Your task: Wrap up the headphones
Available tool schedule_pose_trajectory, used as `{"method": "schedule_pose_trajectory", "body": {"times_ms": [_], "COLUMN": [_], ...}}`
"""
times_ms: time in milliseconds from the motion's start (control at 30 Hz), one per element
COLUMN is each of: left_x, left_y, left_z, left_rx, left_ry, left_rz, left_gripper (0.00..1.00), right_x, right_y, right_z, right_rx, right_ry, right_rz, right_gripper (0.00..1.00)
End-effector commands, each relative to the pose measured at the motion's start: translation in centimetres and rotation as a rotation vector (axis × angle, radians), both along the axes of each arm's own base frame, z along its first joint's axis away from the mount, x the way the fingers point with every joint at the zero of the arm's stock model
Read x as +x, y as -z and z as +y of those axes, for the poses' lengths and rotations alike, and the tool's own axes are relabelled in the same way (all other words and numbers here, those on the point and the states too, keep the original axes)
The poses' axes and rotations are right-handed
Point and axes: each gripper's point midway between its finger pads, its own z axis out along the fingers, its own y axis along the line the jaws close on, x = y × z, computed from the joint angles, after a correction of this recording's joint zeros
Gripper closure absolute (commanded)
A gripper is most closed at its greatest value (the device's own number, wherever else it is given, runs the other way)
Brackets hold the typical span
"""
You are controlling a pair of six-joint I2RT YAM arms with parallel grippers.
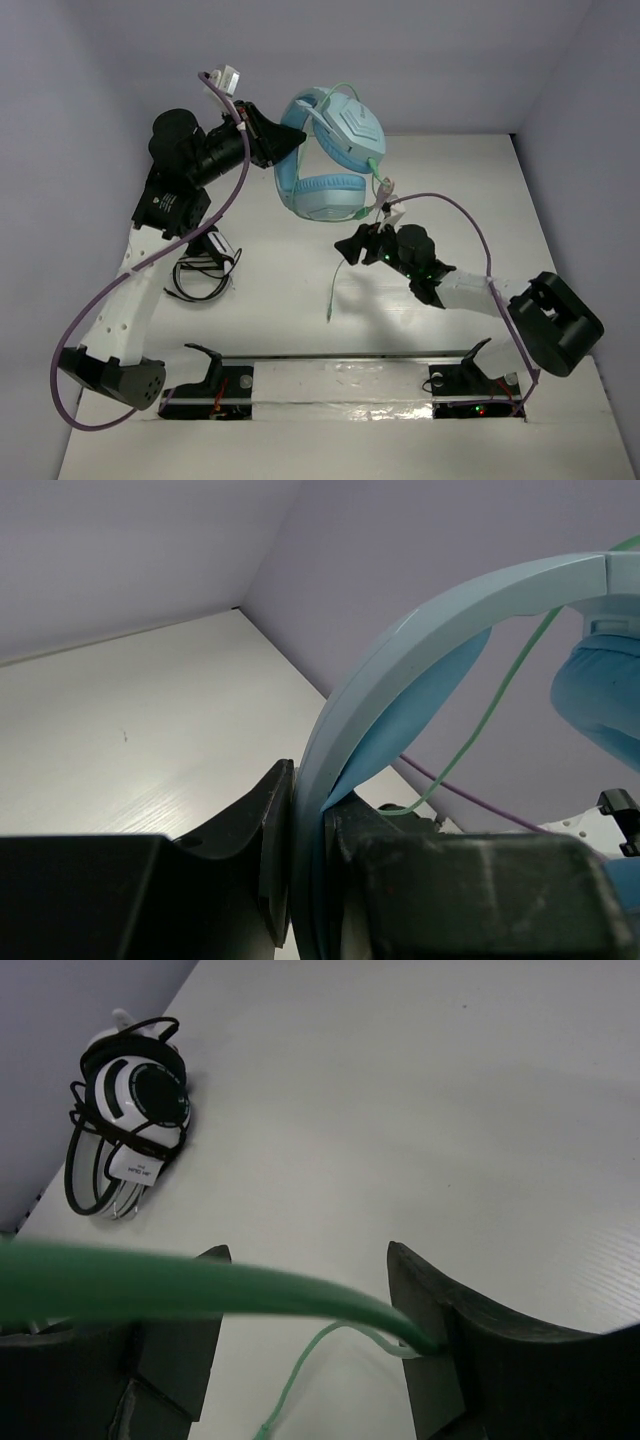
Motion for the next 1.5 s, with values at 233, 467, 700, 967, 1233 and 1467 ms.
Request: {"method": "schedule_pose_trajectory", "body": {"times_ms": [233,467,700,967,1233,1467], "left_x": [-0.7,0.2,2.7,7.1,8.3,7.7], "left_y": [-4.7,-4.6,-1.4,5.4,13.4,15.4], "left_z": [0.6,1.4,3.3,8.0,9.4,7.2], "left_rx": [-0.099,-0.12,-0.215,-0.232,-0.083,-0.073], "left_ry": [-0.021,-0.091,-0.266,-0.62,-0.858,-0.757], "left_rz": [-0.075,-0.065,-0.013,0.085,0.162,0.208], "left_gripper": [1.0,1.0,1.0,1.0,1.0,1.0], "right_x": [1.7,1.2,-2.1,-8.8,-15.7,-16.9], "right_y": [-1.2,-1.9,-1.4,-0.9,-3.2,-4.3], "right_z": [1.8,2.6,3.6,4.4,5.0,4.2], "right_rx": [0.169,0.229,0.131,-0.044,-0.23,-0.328], "right_ry": [0.002,-0.032,-0.039,-0.068,-0.197,-0.154], "right_rz": [-0.055,-0.058,0.052,0.162,0.224,0.188], "right_gripper": [0.51,0.96,1.0,1.0,1.0,1.0]}}
